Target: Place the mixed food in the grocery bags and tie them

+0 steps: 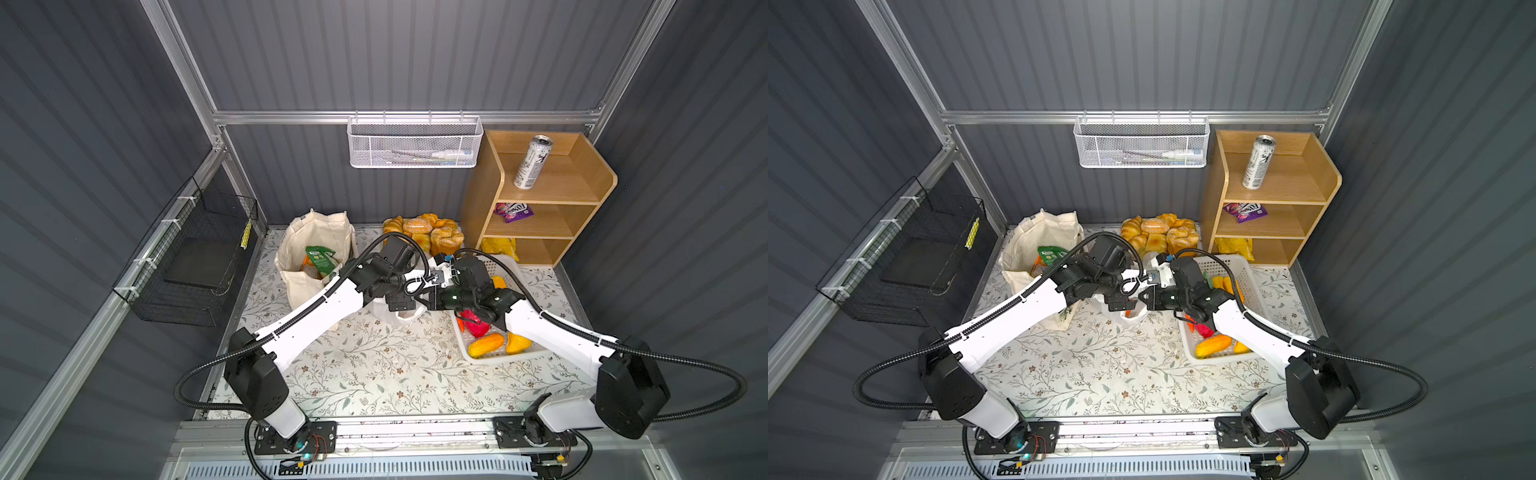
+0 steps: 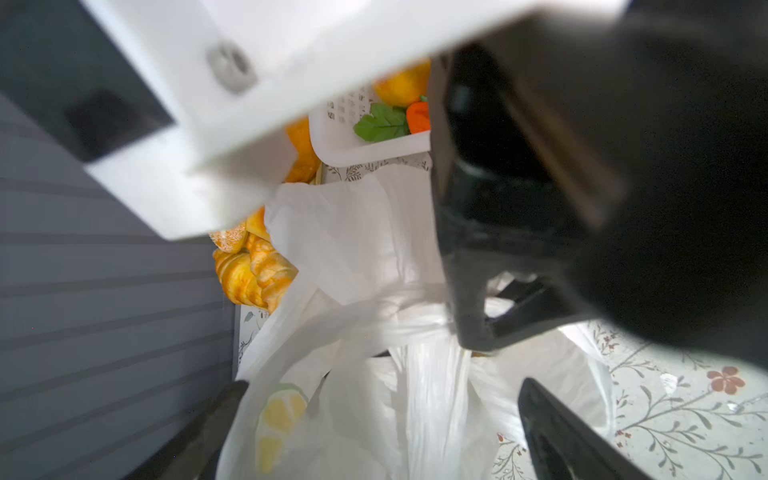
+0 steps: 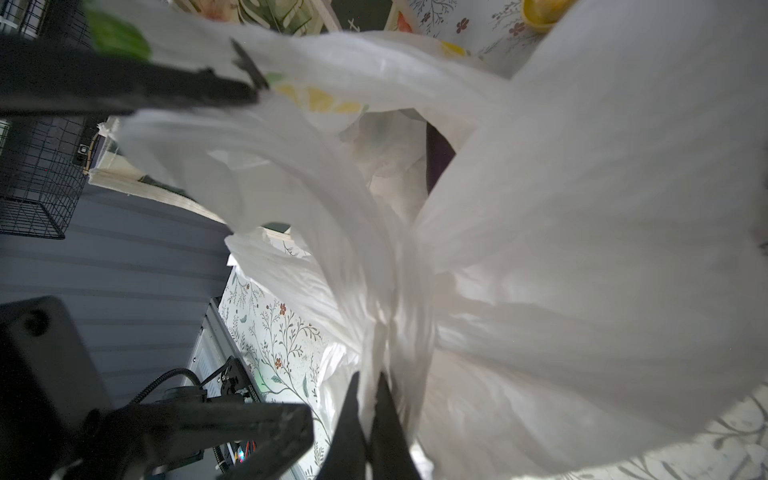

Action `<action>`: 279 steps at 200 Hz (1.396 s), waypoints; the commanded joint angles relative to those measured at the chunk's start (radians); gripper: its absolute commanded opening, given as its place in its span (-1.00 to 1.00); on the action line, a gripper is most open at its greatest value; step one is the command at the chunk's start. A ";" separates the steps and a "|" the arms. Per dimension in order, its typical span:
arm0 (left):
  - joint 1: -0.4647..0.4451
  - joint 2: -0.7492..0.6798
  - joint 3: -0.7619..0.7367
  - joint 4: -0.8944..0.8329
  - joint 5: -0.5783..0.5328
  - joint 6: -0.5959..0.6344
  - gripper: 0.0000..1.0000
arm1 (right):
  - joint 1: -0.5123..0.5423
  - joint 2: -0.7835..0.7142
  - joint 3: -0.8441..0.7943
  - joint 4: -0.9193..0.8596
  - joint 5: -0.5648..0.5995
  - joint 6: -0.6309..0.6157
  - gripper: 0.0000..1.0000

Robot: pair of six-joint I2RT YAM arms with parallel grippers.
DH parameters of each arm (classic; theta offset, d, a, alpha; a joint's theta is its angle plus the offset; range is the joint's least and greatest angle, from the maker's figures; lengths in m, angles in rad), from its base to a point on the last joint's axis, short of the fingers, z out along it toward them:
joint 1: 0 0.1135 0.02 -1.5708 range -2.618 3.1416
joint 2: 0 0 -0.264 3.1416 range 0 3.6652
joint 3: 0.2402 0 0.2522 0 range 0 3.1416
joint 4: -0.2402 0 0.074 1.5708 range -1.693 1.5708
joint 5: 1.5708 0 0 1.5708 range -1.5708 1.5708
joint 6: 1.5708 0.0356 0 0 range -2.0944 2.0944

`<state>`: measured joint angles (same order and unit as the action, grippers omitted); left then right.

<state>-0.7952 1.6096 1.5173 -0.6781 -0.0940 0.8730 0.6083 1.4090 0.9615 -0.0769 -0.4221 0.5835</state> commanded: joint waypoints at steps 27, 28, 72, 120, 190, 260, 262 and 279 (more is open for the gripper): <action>0.010 0.041 -0.052 0.071 -0.015 0.059 1.00 | -0.004 -0.008 -0.011 0.021 -0.020 0.007 -1.00; 0.010 0.041 -0.053 0.073 -0.015 0.061 1.00 | -0.004 -0.008 -0.012 0.021 -0.020 0.007 -1.00; 0.008 0.045 -0.094 0.111 -0.064 0.094 0.91 | -0.003 -0.014 -0.022 0.031 -0.015 0.015 -1.00; 0.009 0.056 -0.157 0.139 -0.093 0.060 0.40 | -0.003 -0.027 -0.039 0.038 -0.024 0.024 -1.00; 0.010 0.068 -0.119 0.146 -0.101 0.000 -1.00 | -0.004 -0.038 -0.074 0.064 -0.042 0.050 -1.00; 0.019 -0.033 -0.033 0.182 -0.034 -0.118 -1.00 | -0.004 -0.017 -0.060 0.084 -0.058 0.063 -1.00; 0.019 -0.037 -0.031 0.183 -0.031 -0.121 -1.00 | -0.003 -0.016 -0.057 0.084 -0.058 0.064 -1.00; 0.019 -0.055 -0.009 0.175 -0.007 -0.150 -1.00 | -0.004 -0.004 -0.039 0.087 -0.064 0.066 -1.00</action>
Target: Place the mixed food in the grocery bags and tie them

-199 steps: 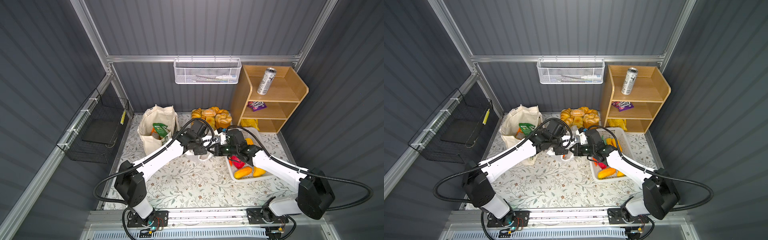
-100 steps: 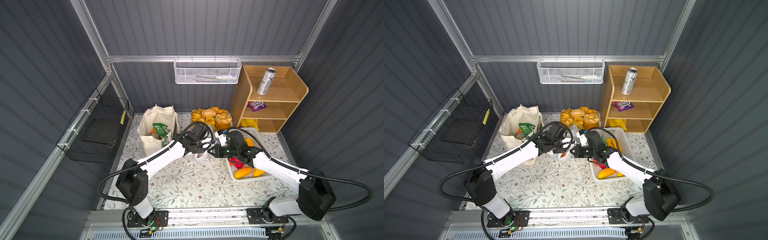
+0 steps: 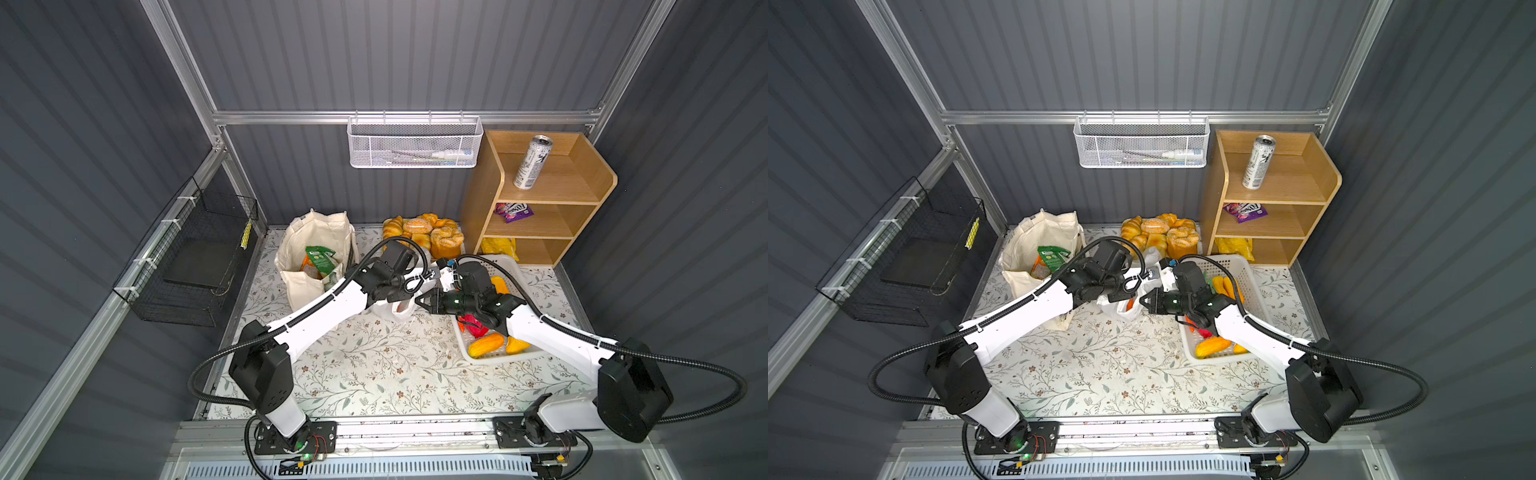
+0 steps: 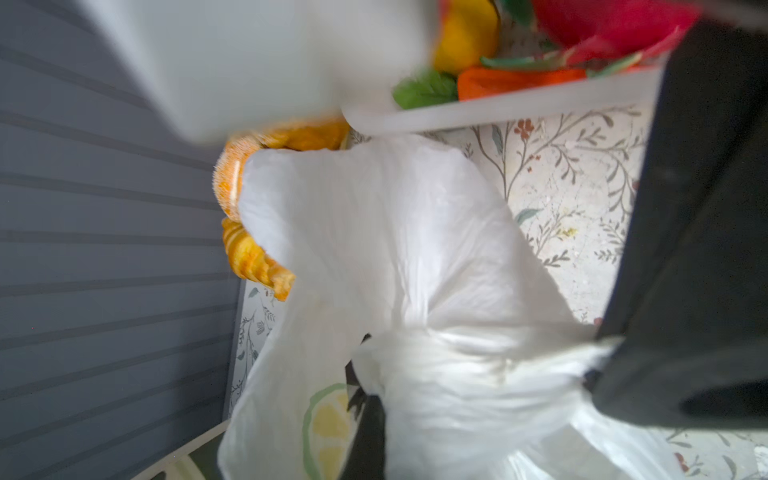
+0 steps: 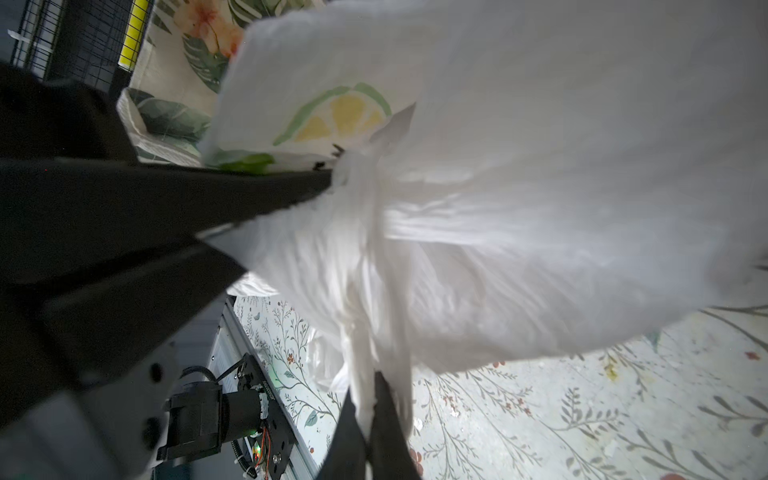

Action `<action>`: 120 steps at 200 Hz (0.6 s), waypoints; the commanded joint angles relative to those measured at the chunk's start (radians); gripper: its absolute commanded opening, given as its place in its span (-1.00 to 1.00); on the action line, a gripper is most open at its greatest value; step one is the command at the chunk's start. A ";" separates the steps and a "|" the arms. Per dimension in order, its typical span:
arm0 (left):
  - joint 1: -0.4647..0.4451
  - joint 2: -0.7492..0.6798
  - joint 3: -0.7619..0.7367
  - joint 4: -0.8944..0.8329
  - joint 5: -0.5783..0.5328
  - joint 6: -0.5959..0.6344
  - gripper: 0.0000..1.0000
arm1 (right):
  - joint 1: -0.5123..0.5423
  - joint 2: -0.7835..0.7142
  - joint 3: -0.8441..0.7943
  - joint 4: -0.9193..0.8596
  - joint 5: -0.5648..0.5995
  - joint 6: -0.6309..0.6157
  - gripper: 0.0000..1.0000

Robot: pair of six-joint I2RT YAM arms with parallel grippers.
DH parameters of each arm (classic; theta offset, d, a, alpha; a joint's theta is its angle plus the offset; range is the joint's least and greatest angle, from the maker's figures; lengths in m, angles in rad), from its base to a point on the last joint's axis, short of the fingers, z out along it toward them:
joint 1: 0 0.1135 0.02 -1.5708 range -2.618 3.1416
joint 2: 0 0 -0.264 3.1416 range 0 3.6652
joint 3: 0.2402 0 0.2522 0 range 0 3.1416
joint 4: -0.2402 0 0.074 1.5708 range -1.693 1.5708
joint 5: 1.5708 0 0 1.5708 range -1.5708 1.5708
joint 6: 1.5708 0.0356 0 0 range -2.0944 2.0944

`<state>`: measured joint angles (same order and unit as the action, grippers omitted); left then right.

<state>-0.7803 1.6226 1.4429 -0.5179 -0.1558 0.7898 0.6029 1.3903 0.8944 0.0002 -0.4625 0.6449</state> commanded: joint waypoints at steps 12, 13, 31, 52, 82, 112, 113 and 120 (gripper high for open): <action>0.004 -0.083 0.074 0.018 0.077 -0.087 -1.00 | 0.002 0.022 0.041 0.015 -0.025 0.006 -1.00; 0.004 -0.084 0.076 0.019 0.080 -0.088 -1.00 | 0.003 0.023 0.042 0.015 -0.025 0.007 -1.00; 0.004 -0.096 0.083 0.016 0.104 -0.109 -1.00 | 0.002 0.028 0.061 0.017 -0.025 0.011 -1.00; 0.004 -0.099 0.089 0.004 0.102 -0.123 -1.00 | 0.002 0.010 0.069 0.018 -0.028 0.022 -1.00; 0.004 -0.099 0.079 -0.002 0.115 -0.142 -1.00 | 0.002 -0.061 0.065 0.002 -0.019 0.038 -1.00; 0.004 -0.096 0.070 0.005 0.137 -0.173 -1.00 | 0.003 -0.094 0.080 -0.004 -0.014 0.051 -1.00; 0.004 -0.096 0.070 0.005 0.137 -0.173 -1.00 | 0.003 -0.094 0.081 -0.003 -0.014 0.051 -1.00; 0.004 -0.095 0.070 0.007 0.140 -0.176 -1.00 | 0.004 -0.089 0.087 -0.002 -0.016 0.053 -1.00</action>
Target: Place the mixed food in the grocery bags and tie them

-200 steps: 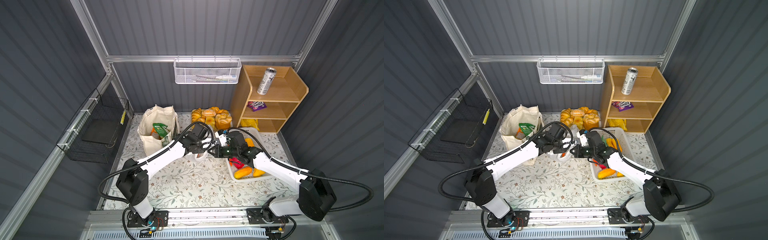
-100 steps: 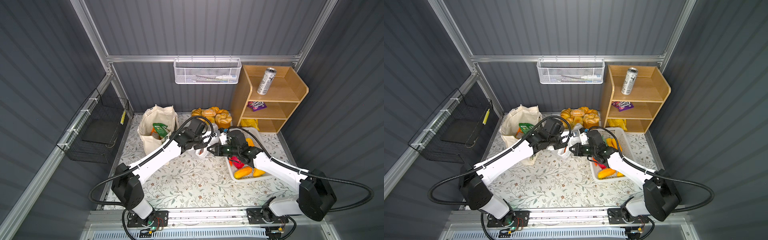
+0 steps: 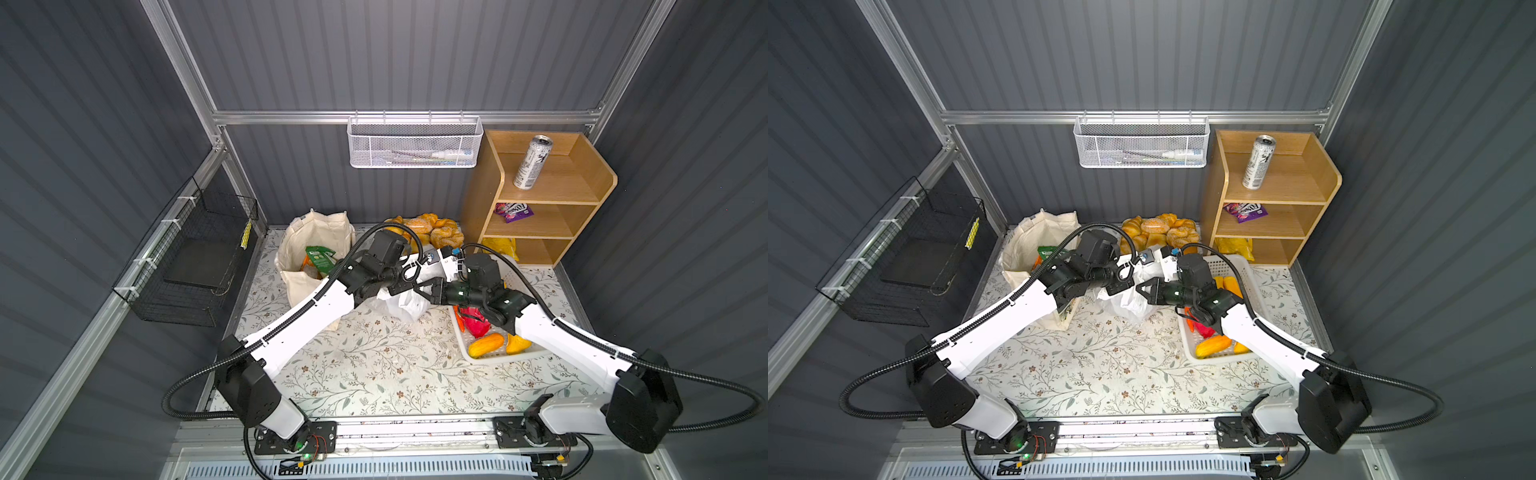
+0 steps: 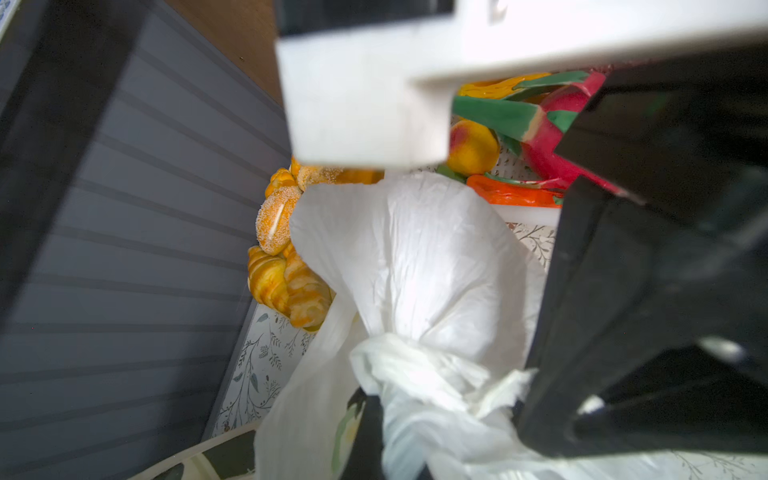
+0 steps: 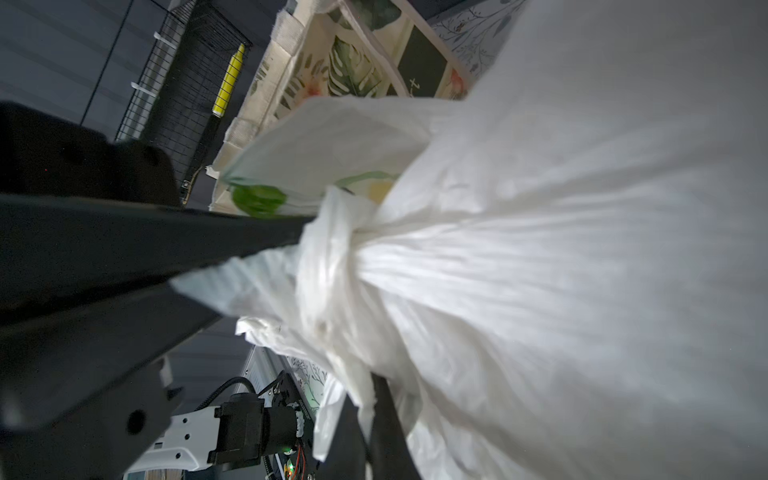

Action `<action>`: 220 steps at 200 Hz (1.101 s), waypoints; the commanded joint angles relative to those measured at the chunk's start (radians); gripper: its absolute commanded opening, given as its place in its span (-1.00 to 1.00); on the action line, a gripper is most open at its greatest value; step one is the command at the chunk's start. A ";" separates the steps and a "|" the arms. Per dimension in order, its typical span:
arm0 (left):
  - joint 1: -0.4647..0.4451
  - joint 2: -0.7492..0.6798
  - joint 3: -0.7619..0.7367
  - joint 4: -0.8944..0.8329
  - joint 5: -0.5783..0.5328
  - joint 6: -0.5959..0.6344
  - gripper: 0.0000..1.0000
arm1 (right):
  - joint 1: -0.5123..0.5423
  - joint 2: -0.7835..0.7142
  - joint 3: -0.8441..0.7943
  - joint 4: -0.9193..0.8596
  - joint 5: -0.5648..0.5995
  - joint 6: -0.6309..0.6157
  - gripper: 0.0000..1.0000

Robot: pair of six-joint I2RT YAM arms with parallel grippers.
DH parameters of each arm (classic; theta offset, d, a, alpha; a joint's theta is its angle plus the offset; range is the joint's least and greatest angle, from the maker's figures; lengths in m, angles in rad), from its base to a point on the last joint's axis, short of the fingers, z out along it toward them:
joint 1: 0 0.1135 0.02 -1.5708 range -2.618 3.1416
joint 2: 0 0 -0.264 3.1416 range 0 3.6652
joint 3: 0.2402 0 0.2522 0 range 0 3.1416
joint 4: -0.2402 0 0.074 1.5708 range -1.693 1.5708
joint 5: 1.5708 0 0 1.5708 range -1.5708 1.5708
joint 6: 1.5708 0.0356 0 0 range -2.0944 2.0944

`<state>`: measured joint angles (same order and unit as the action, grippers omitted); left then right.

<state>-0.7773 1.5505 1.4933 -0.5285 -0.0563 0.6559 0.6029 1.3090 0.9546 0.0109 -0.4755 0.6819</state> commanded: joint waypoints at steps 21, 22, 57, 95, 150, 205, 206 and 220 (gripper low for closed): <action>0.001 -0.024 0.017 0.023 0.054 -0.058 -1.00 | 0.006 0.027 0.045 -0.007 -0.007 0.021 -1.00; 0.002 -0.024 0.017 0.024 0.054 -0.059 -1.00 | 0.006 0.030 0.046 -0.007 -0.006 0.021 -1.00; 0.002 -0.031 0.017 0.035 0.094 -0.093 -1.00 | 0.005 0.117 0.047 0.031 0.062 0.042 -1.00; 0.001 -0.031 0.011 0.034 0.143 -0.125 -1.00 | -0.021 0.182 0.041 0.086 0.129 0.089 -1.00; 0.001 -0.061 -0.028 0.089 0.141 -0.160 -1.00 | -0.028 0.212 0.045 0.021 0.168 0.096 -1.00; 0.001 -0.060 -0.024 0.102 0.120 -0.162 -1.00 | -0.028 0.213 0.045 -0.149 0.230 0.098 -1.00; 0.001 -0.060 -0.023 0.101 0.119 -0.162 -1.00 | -0.029 0.213 0.046 -0.150 0.230 0.098 -1.00; 0.001 -0.056 -0.021 0.100 0.121 -0.160 -1.00 | -0.029 0.218 0.056 -0.169 0.230 0.102 -1.00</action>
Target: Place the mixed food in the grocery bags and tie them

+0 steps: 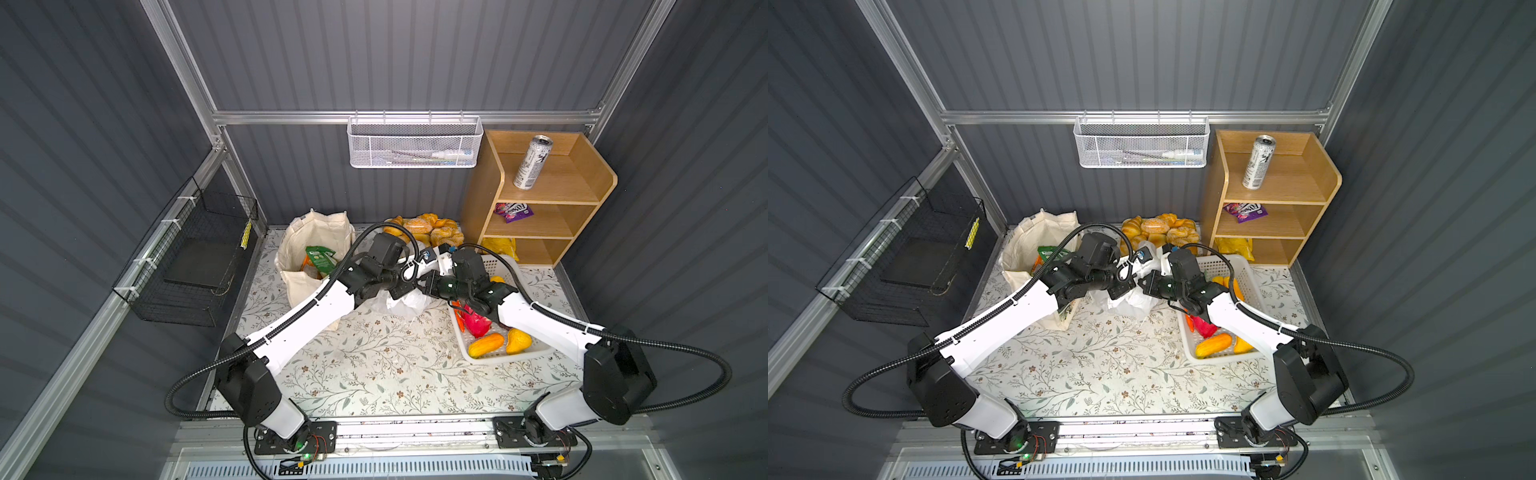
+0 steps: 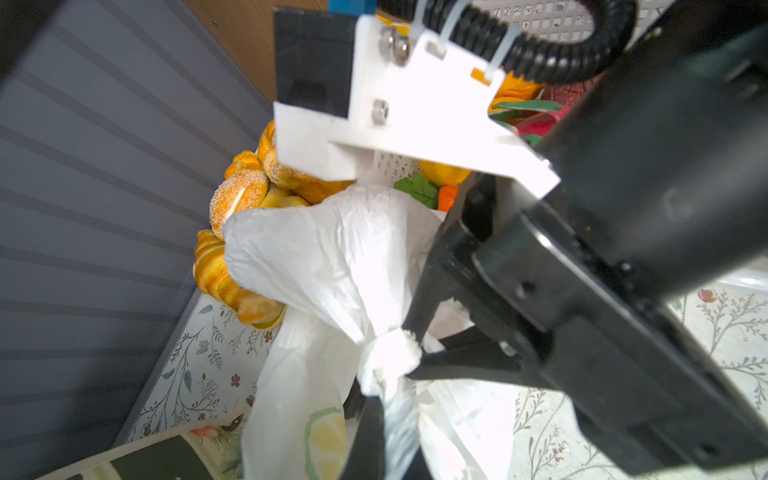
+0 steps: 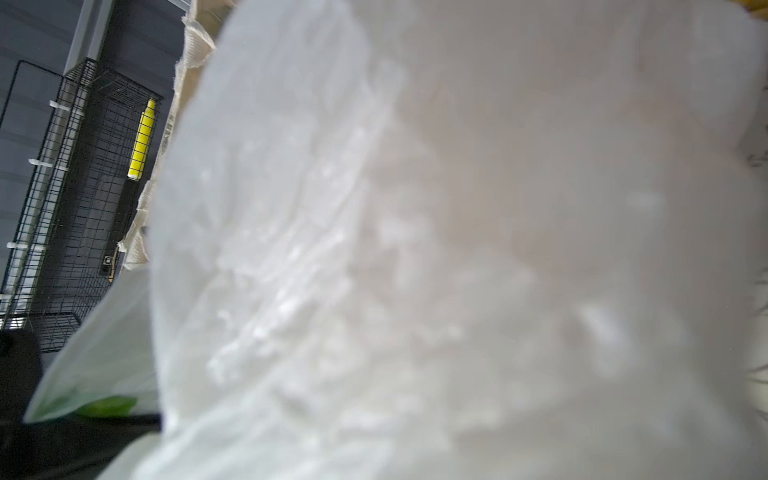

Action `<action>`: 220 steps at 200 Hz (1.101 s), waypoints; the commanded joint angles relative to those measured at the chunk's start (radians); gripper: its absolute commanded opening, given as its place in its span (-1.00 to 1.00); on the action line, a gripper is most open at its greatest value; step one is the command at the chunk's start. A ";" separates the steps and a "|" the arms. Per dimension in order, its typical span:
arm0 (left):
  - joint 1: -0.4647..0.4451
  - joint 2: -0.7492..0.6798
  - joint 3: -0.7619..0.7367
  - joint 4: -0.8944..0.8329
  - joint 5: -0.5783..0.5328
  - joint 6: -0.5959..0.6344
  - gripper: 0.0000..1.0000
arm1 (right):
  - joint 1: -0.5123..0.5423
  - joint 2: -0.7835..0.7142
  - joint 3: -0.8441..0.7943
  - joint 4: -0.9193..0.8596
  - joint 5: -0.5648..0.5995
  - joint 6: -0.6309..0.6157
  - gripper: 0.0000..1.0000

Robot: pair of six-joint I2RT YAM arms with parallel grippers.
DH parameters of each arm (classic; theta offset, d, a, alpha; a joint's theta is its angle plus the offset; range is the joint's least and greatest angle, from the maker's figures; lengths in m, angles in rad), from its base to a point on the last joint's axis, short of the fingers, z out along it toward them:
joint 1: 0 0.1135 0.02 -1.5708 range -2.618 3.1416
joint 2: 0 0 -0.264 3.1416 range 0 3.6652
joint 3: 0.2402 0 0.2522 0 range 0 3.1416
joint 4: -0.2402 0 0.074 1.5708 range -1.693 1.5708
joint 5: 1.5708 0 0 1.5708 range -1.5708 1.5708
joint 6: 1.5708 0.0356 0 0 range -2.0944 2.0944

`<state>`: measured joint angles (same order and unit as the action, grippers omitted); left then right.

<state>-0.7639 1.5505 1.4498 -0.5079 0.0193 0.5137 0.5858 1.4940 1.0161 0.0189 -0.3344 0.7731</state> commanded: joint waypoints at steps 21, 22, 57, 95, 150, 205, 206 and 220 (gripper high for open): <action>-0.012 -0.057 0.020 0.090 0.048 -0.024 -1.00 | -0.010 0.045 0.001 -0.164 0.077 0.014 -1.00; -0.012 -0.057 0.021 0.091 0.049 -0.025 -1.00 | -0.009 0.047 0.001 -0.160 0.076 0.016 -1.00; -0.012 -0.054 -0.002 0.113 0.097 -0.064 -1.00 | -0.013 0.128 -0.009 0.254 -0.109 0.141 -1.00; -0.009 -0.077 -0.113 0.198 0.141 -0.135 -1.00 | -0.029 0.197 0.045 0.457 -0.241 0.252 -1.00; 0.031 -0.084 -0.147 0.215 0.101 -0.163 -1.00 | -0.066 0.057 -0.102 0.298 -0.257 0.172 -0.43; 0.043 -0.071 -0.149 0.218 0.082 -0.167 -1.00 | -0.124 -0.158 -0.142 -0.022 -0.288 0.074 0.05; 0.043 -0.071 -0.149 0.217 0.082 -0.167 -1.00 | -0.125 -0.163 -0.142 -0.029 -0.287 0.072 0.06; 0.043 -0.069 -0.153 0.223 0.088 -0.169 -1.00 | -0.127 -0.227 -0.144 -0.094 -0.268 0.071 0.13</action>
<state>-0.7277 1.4902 1.3132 -0.3073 0.0811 0.3614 0.4644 1.3563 0.8726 0.1017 -0.6003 0.8902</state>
